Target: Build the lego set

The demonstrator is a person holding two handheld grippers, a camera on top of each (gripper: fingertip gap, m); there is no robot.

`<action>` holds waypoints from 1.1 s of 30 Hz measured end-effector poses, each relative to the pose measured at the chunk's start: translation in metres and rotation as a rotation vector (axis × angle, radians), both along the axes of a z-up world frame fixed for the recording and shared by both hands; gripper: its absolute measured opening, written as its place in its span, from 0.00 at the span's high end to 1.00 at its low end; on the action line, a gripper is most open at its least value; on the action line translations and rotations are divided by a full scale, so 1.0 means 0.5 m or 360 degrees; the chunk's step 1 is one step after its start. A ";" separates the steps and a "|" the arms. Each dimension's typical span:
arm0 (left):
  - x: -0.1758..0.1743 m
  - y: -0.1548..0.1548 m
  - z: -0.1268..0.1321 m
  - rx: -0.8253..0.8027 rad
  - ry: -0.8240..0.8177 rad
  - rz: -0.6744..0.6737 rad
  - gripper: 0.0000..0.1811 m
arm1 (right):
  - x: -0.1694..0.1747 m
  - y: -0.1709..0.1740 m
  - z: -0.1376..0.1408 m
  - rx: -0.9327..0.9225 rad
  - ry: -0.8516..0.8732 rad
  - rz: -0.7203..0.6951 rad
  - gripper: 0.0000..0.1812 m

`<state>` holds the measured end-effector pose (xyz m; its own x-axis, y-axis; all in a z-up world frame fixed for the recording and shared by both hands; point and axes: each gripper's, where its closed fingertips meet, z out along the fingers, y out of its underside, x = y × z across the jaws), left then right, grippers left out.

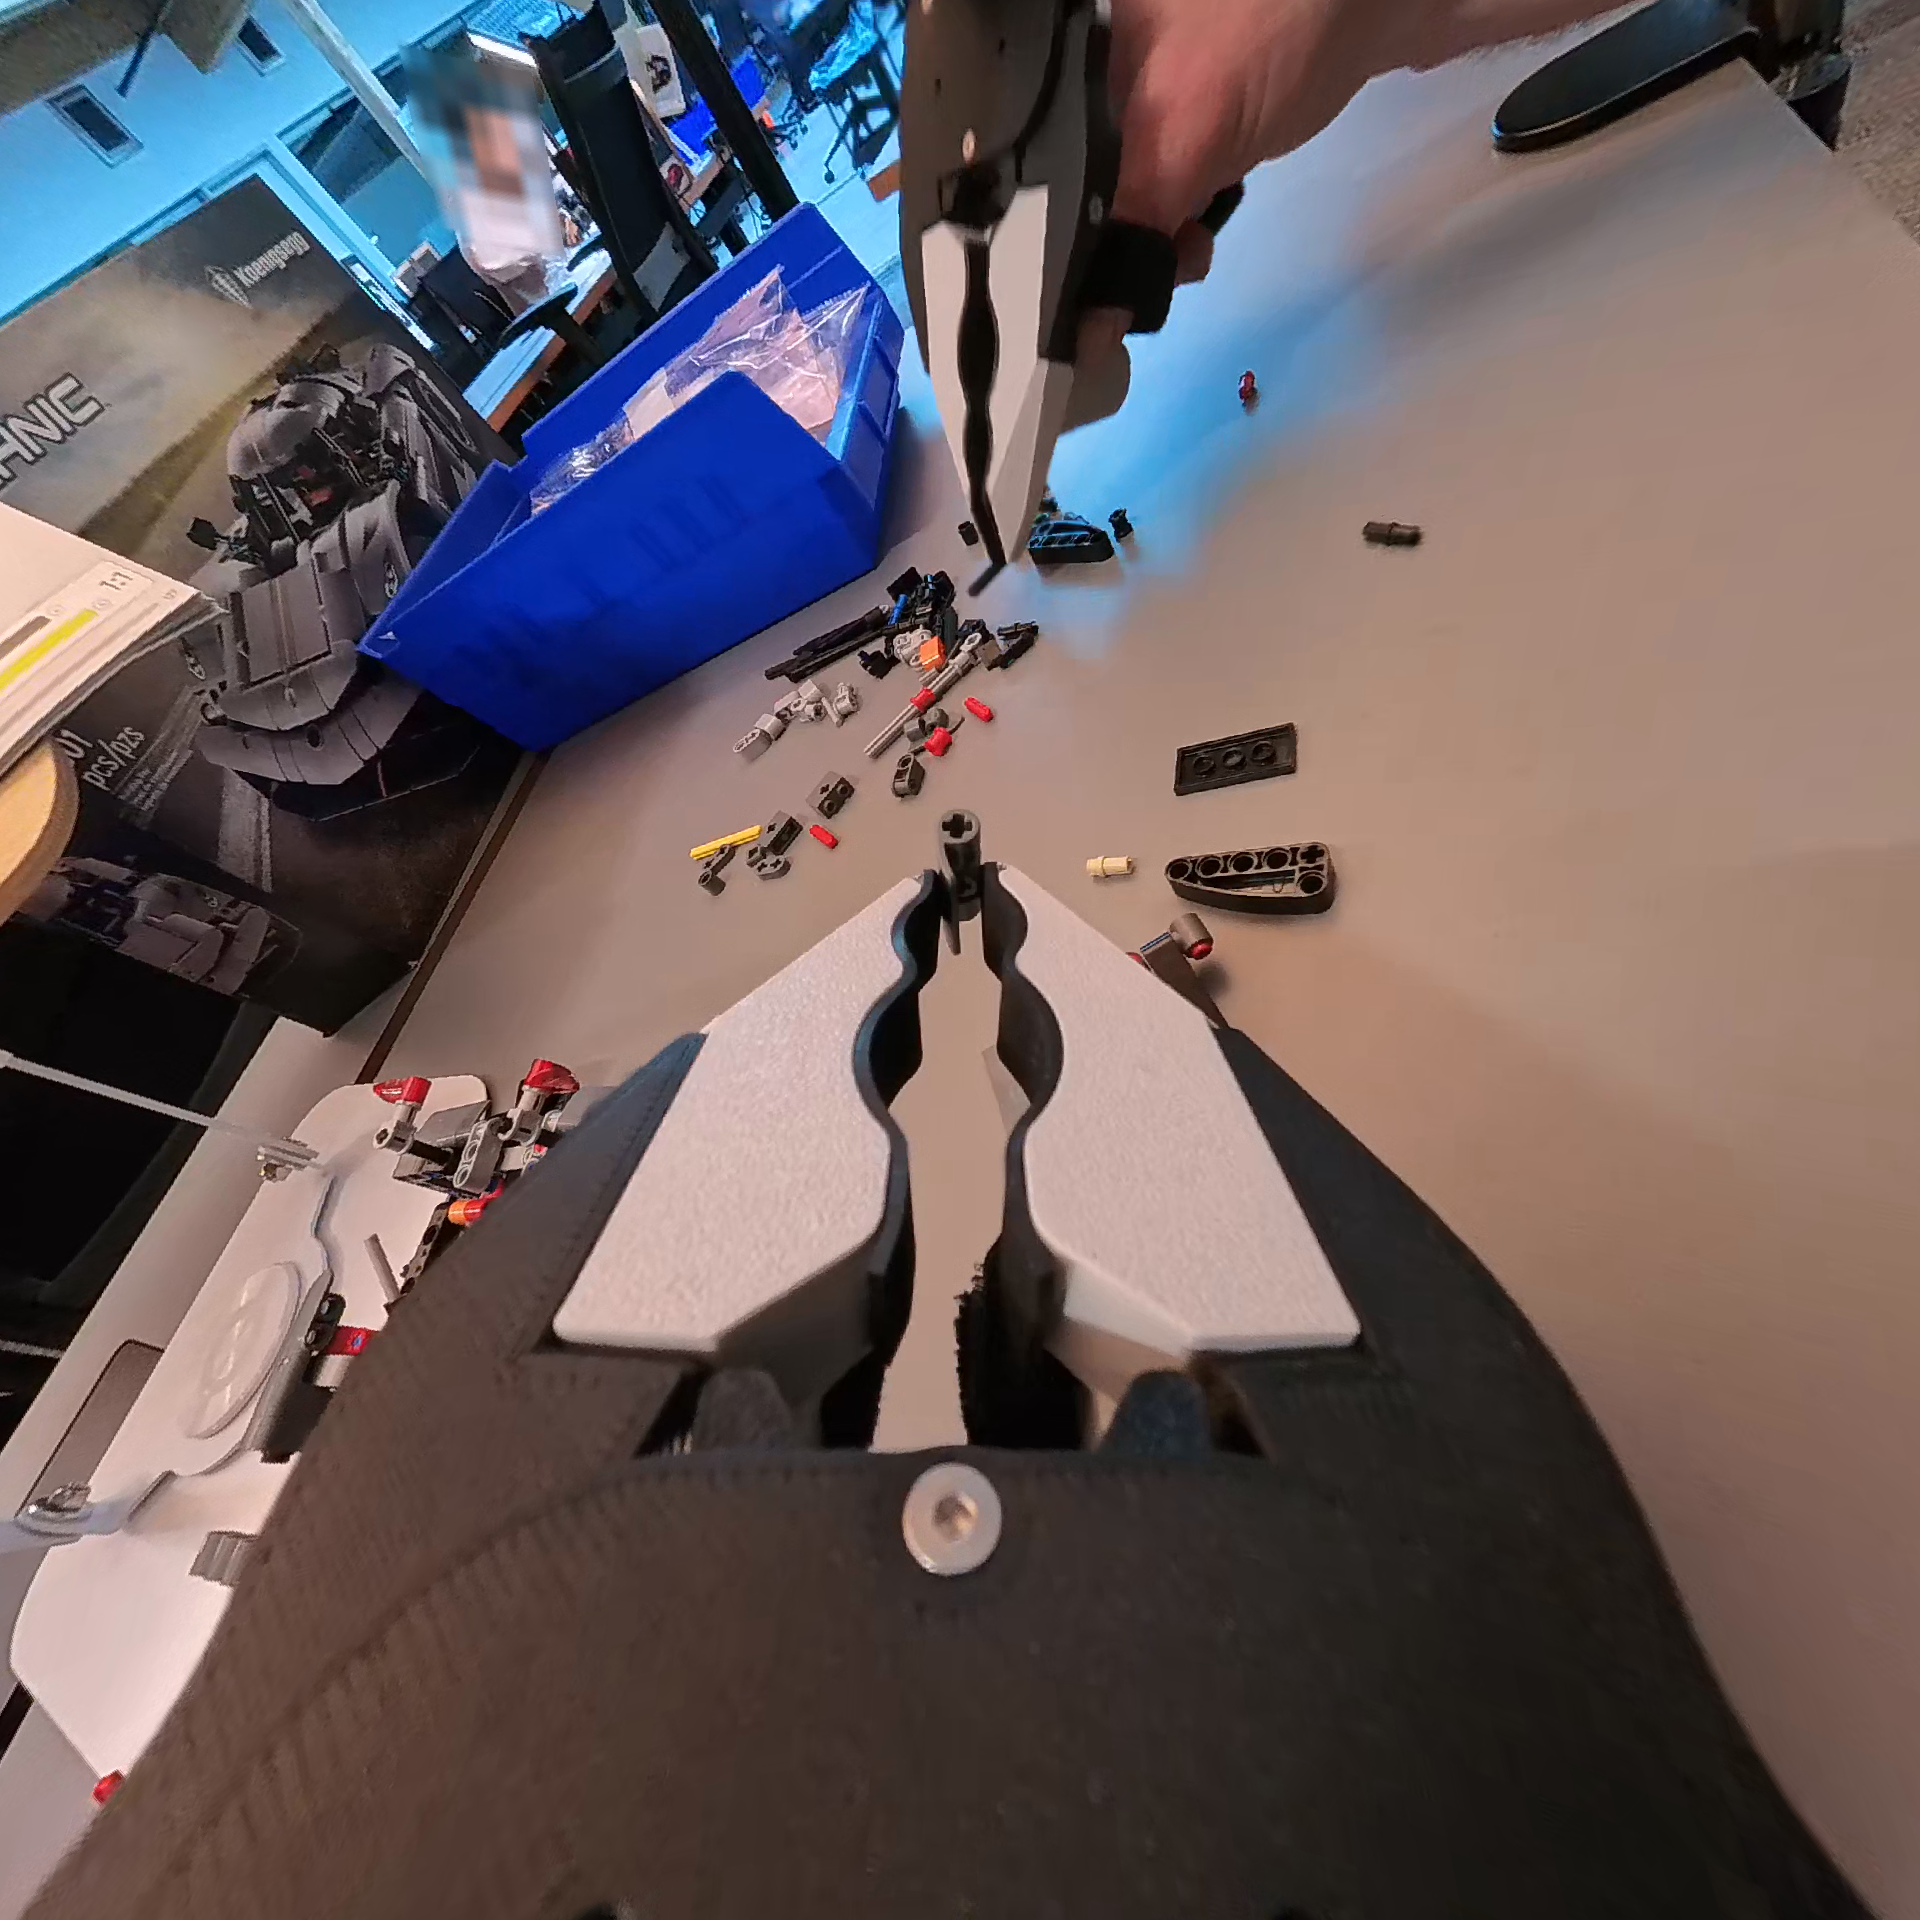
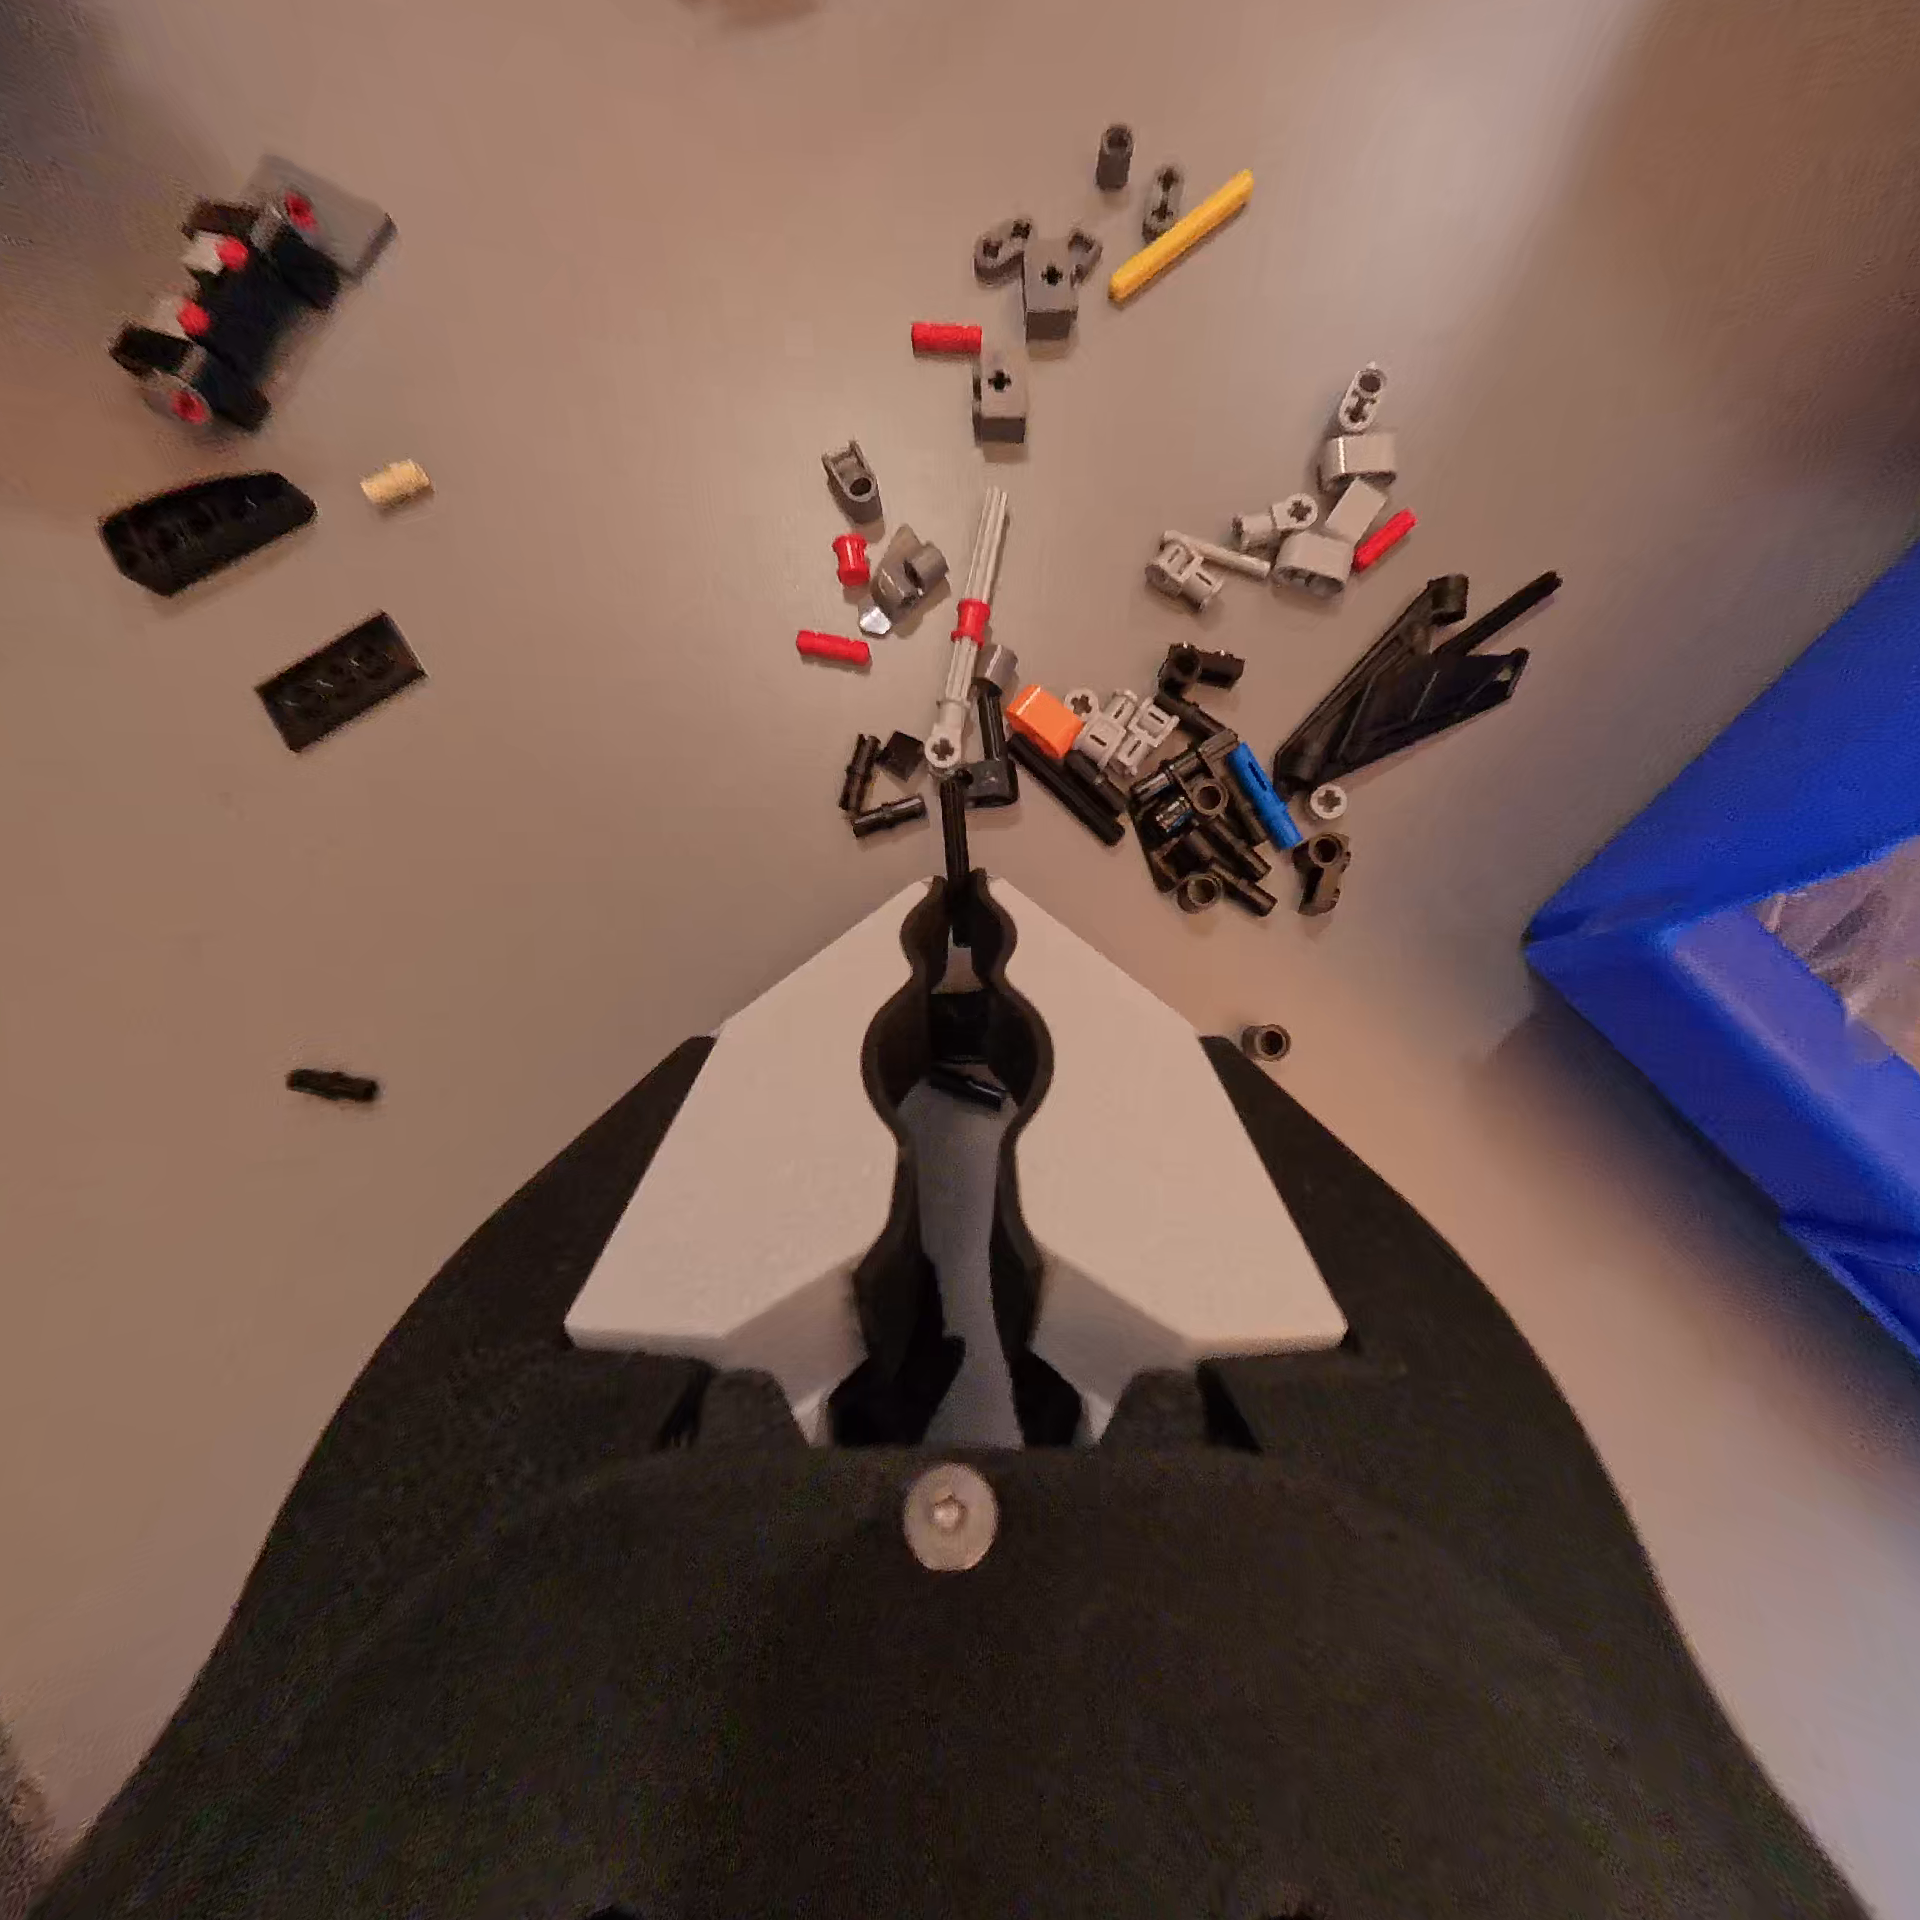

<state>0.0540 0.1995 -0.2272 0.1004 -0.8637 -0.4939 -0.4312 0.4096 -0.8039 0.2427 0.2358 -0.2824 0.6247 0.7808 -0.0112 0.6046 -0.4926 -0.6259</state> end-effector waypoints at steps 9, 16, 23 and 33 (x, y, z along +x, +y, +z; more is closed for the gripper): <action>-0.002 0.000 0.002 -0.0009 0.0001 -0.0007 0.97 | -0.128 -0.048 0.085 0.0175 0.0083 0.0157 0.99; -0.003 -0.004 0.009 -0.0085 -0.0047 -0.0032 0.97 | -0.245 -0.089 0.116 0.0293 0.0080 0.0323 0.99; -0.003 -0.008 0.012 -0.0107 -0.0058 -0.0046 0.97 | -0.306 -0.104 0.126 0.0339 0.0110 0.0409 0.99; -0.005 -0.014 0.029 -0.0220 -0.0163 -0.0101 0.97 | -0.356 -0.113 0.152 0.0425 0.0153 0.0507 0.99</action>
<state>0.0515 0.1923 -0.2125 0.0871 -0.9288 -0.3602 -0.3211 0.3161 -0.8927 0.0649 0.1792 -0.2062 0.3579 0.9180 0.1710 0.6328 -0.1038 -0.7673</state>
